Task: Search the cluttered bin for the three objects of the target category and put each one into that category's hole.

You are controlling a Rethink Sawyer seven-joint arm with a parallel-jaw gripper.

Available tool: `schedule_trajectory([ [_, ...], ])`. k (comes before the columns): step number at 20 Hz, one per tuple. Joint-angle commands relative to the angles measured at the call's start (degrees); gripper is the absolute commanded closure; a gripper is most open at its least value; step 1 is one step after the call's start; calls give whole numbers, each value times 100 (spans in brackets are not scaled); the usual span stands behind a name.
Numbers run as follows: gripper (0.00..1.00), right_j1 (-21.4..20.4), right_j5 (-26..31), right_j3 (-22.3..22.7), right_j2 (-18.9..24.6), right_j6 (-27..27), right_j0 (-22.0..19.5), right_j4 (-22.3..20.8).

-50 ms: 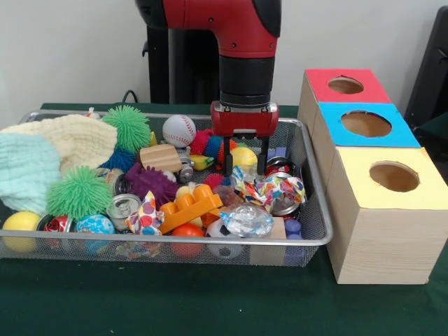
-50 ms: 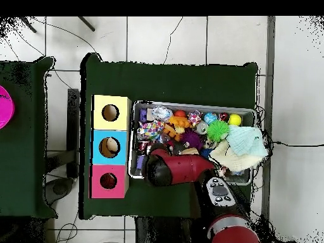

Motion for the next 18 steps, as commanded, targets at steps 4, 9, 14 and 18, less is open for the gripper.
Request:
schedule_trajectory([
  [4,0,475,-3,-486,-286,715,-233,176],
  [9,0,190,228,-281,-60,580,-456,161],
  [14,0,-349,565,121,288,371,-869,112],
  [18,0,-758,977,366,696,76,-1347,119],
])
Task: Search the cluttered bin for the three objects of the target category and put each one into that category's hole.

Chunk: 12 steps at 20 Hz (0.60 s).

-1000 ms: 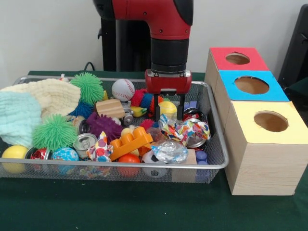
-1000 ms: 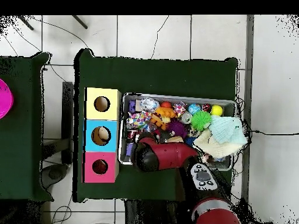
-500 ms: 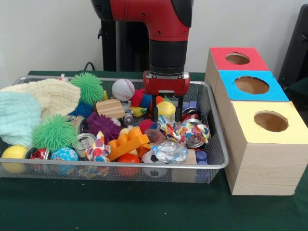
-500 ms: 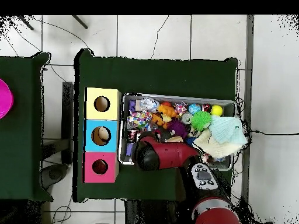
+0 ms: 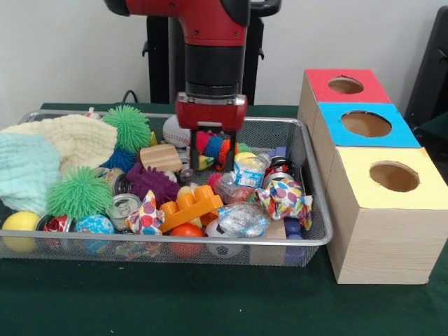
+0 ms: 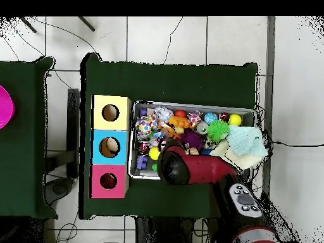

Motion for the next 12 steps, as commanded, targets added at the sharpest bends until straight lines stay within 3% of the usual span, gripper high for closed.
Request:
schedule_trajectory([
  [1,0,-431,969,278,567,32,-683,32],
  [12,0,-541,1336,303,966,-217,-1104,-119],
])
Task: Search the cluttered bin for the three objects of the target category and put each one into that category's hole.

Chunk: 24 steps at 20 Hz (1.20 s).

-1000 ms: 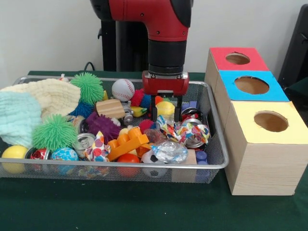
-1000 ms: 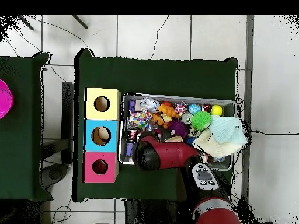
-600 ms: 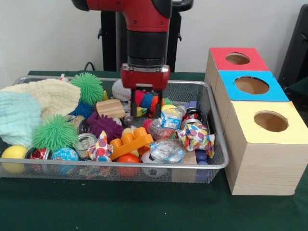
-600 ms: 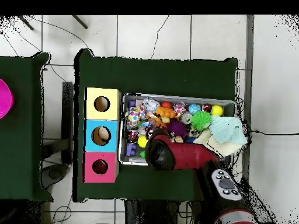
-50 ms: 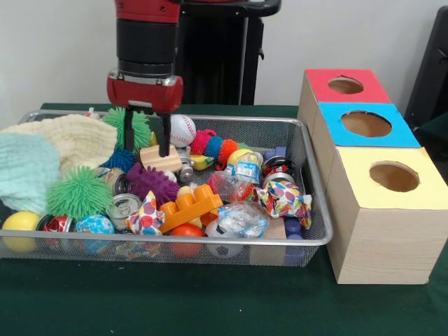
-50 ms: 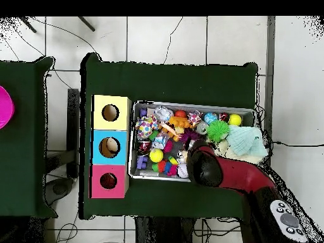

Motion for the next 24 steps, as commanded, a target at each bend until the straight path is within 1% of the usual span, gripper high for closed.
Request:
schedule_trajectory([
  [1,0,-80,770,284,793,-231,-151,-133],
  [6,0,-17,797,214,824,-278,-163,-237],
  [7,0,88,734,172,804,-282,-127,-301],
  [10,0,178,557,244,900,-176,-190,-293],
  [14,0,365,120,342,950,92,-154,-313],
  [17,0,465,77,398,1140,96,-276,-282],
  [24,0,556,36,379,1192,137,-285,-309],
])
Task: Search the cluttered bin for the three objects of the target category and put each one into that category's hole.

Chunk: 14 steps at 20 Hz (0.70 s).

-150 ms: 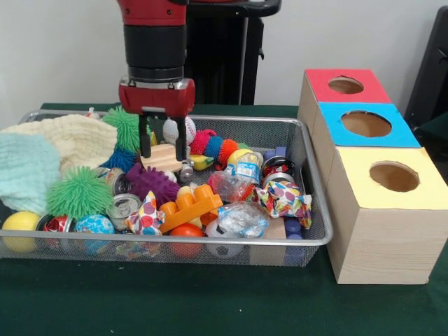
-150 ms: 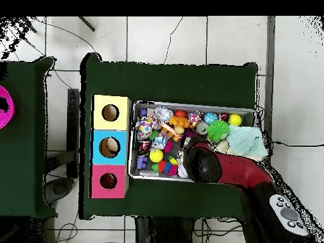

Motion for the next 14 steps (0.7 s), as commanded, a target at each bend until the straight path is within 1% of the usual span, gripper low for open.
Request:
schedule_trajectory([
  [1,0,346,-121,348,599,139,-97,-315],
  [9,0,463,-92,275,690,60,-157,-361],
  [13,0,577,-219,255,677,130,-108,-379],
  [14,0,608,-292,248,633,187,-43,-383],
])
